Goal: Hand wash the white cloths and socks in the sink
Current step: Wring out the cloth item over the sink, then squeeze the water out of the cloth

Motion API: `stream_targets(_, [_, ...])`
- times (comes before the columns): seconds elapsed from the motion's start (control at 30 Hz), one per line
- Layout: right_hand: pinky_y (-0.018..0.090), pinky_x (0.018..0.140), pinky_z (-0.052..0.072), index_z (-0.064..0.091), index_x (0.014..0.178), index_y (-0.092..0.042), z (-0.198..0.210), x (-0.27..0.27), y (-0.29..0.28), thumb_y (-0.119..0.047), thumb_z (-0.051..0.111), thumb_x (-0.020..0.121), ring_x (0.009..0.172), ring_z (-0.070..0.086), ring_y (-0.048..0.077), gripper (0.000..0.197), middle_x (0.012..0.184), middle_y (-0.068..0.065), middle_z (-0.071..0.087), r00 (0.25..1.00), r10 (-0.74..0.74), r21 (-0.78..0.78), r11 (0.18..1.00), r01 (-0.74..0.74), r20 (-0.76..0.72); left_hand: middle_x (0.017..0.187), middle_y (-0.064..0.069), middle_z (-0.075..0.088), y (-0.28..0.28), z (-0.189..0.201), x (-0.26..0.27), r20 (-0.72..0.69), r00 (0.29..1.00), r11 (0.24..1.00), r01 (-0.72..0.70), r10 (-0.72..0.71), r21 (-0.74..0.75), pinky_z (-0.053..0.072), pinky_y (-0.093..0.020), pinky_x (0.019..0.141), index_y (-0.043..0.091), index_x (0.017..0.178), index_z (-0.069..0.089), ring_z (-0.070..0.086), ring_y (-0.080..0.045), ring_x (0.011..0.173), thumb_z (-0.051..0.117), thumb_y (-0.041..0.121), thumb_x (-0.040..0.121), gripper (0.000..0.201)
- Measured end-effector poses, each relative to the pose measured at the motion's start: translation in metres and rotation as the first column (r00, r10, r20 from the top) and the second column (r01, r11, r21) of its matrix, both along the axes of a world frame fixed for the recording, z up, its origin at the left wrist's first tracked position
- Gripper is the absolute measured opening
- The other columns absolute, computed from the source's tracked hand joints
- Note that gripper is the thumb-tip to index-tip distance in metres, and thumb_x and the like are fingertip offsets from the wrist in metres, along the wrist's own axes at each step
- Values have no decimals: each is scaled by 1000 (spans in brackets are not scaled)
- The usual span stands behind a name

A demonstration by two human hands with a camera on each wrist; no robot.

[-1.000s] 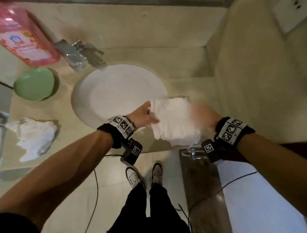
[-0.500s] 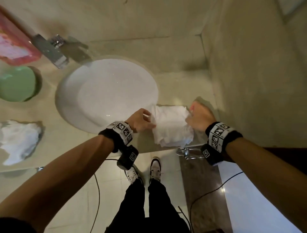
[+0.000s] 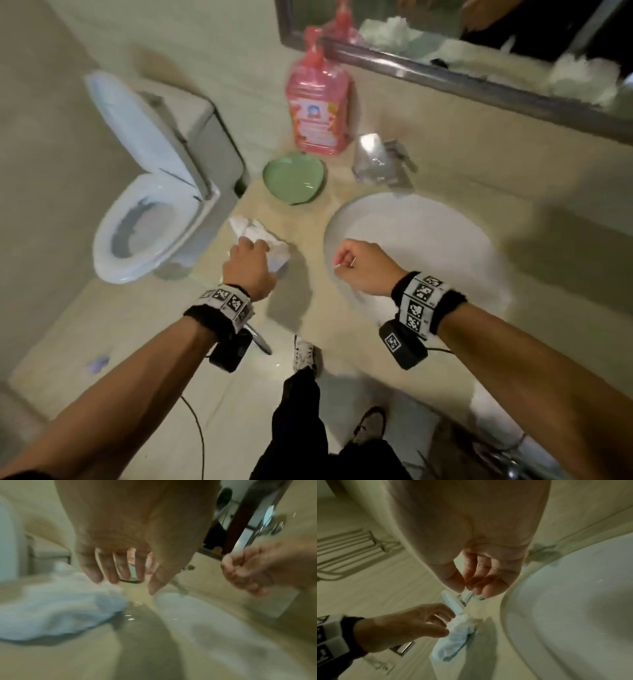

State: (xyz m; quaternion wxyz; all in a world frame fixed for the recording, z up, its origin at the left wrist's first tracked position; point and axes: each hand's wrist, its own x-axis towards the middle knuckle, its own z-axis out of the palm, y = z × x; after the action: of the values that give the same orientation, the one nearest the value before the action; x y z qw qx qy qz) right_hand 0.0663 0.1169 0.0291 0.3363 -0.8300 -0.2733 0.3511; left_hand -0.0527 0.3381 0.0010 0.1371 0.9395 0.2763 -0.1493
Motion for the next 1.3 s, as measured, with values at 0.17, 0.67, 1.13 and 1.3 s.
stream_targets(0.17, [31,85,50,63,104,-22,-41,-2,99,-19,68,84,90,62,17,21,91,-8,65,990,136,-99,985,-138,-34,135,-11,36,55,-38,-9,-150,988,998,-26,17,-58,53,-46,89,22,141,28,56,-34,109,76,53,75,88])
stream_targets(0.67, [31,57,38,58,103,-12,-29,33,138,-41,75,86,70,63,31,37,80,6,69,865,84,14,994,-105,495,91,2,64,123,6,58,214,911,625,-59,353,-778,48,-22,58,28,96,58,61,-11,74,68,27,74,24])
stream_targets(1.13, [36,59,50,71,82,-7,6,67,132,-16,72,88,62,57,21,11,67,1,60,796,-99,360,920,-155,597,57,13,56,144,39,87,147,908,488,-70,393,-870,26,-17,37,27,84,58,42,-8,45,66,26,92,11])
stream_targets(1.3, [27,84,44,62,78,-19,30,71,140,-32,65,85,92,55,19,15,92,-2,58,931,-24,423,895,-142,364,60,8,55,142,50,92,253,875,484,24,413,-875,30,-15,37,19,79,52,44,-6,44,68,25,91,21])
